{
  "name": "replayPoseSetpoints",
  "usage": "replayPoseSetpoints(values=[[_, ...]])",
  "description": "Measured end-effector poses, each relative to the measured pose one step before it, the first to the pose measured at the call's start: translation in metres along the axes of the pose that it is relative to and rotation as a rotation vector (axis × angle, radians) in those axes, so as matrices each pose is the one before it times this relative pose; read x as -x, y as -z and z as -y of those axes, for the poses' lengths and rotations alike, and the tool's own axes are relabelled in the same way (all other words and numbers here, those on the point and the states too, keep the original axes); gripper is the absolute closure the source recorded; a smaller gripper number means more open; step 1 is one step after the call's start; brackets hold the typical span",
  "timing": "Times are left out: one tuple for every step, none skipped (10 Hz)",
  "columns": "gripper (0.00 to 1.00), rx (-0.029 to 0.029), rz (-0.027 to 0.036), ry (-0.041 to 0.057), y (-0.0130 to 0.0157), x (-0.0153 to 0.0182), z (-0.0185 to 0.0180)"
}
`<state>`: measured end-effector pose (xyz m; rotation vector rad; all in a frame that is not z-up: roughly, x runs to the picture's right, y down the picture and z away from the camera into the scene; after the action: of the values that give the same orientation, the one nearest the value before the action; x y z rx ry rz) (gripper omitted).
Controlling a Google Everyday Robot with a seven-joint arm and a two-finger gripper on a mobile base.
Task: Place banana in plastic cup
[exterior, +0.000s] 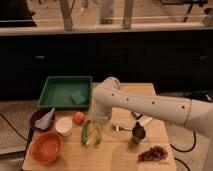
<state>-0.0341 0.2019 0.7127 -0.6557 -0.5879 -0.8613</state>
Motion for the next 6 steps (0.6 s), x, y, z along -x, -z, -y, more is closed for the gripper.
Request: replayPoseSetpoints(values=[[0.98, 0.00184, 0.00023, 0.00013, -0.00028, 0.00098, -0.00252], [0.98, 0.00190, 0.00033, 0.00082, -0.00061, 0.00097, -0.00210], [0.98, 0.00328, 0.00008, 0.00124, -0.00099, 0.00084, -0.00148], [0.93, 0.00107, -0.00121, -0.00072, 0.00027, -0.00001, -0.00045], [0.86, 0.00222, 0.00019, -0.00170, -0.00035, -0.00022, -0.00111], [0.73, 0.00175, 0.00064, -0.00233, -0.00045, -0.00035, -0.00097]])
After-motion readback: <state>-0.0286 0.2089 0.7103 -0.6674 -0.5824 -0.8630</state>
